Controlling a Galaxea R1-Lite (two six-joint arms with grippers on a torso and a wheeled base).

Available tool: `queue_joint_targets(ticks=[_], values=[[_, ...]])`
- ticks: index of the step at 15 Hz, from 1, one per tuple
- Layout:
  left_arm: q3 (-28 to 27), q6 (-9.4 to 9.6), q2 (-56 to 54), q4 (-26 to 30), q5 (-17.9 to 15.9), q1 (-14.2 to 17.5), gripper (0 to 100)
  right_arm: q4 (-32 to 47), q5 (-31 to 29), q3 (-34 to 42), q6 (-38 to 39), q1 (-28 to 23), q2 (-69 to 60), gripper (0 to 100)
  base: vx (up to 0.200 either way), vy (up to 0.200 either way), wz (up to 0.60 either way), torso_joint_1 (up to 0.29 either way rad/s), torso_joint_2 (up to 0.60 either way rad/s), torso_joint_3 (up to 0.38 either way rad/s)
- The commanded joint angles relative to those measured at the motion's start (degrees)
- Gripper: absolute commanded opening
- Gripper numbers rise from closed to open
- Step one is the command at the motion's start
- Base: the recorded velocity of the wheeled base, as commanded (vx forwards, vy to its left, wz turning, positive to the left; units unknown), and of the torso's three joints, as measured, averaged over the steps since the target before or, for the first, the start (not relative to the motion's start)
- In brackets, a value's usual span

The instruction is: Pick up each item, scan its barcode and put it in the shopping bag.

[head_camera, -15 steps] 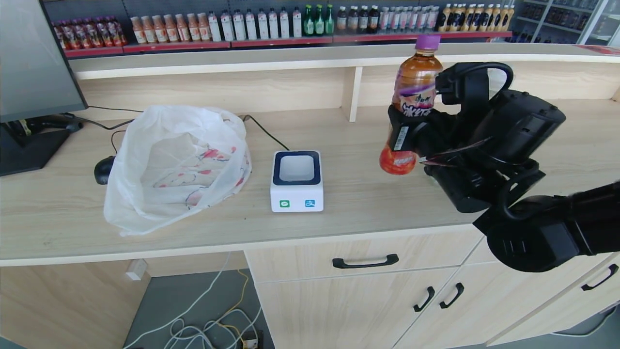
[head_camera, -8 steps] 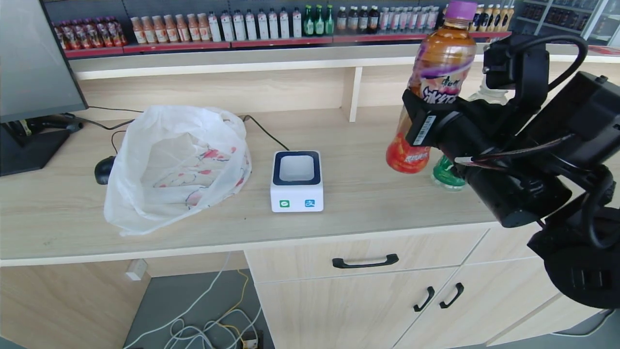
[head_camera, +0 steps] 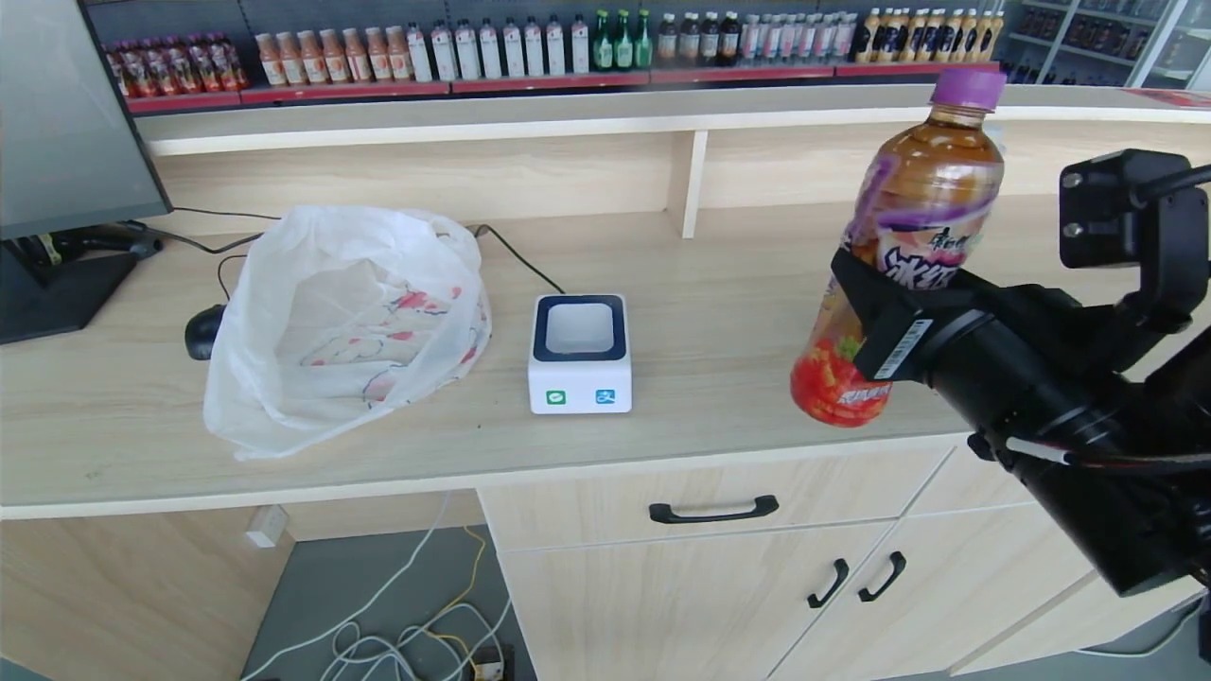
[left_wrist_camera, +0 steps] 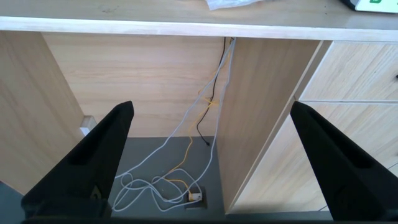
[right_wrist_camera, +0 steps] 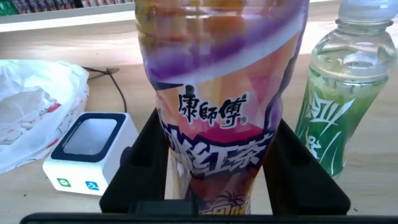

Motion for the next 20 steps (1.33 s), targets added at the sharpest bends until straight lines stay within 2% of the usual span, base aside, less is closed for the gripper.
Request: queue_joint_targets(ticks=[1, 4, 12, 20], values=[[0.0, 0.02, 0.0, 0.0, -0.1, 0.0, 100, -1.8, -0.5, 4.5, -0.1, 1.5, -2.7, 0, 0.000, 0.000, 0.00, 0.000, 0.00, 0.000], [0.0, 0.02, 0.0, 0.0, 0.0, 0.0, 100, -2.8, -0.6, 7.9, -1.1, 2.1, -3.4, 0, 0.000, 0.000, 0.00, 0.000, 0.00, 0.000], [0.0, 0.02, 0.0, 0.0, 0.0, 0.0, 100, -4.8, -0.6, 13.3, -7.5, 9.6, -3.5, 0, 0.000, 0.000, 0.00, 0.000, 0.00, 0.000], [0.0, 0.02, 0.0, 0.0, 0.0, 0.0, 100, -16.4, -0.6, 15.1, -24.4, 19.8, 1.6, 0, 0.000, 0.000, 0.00, 0.000, 0.00, 0.000]])
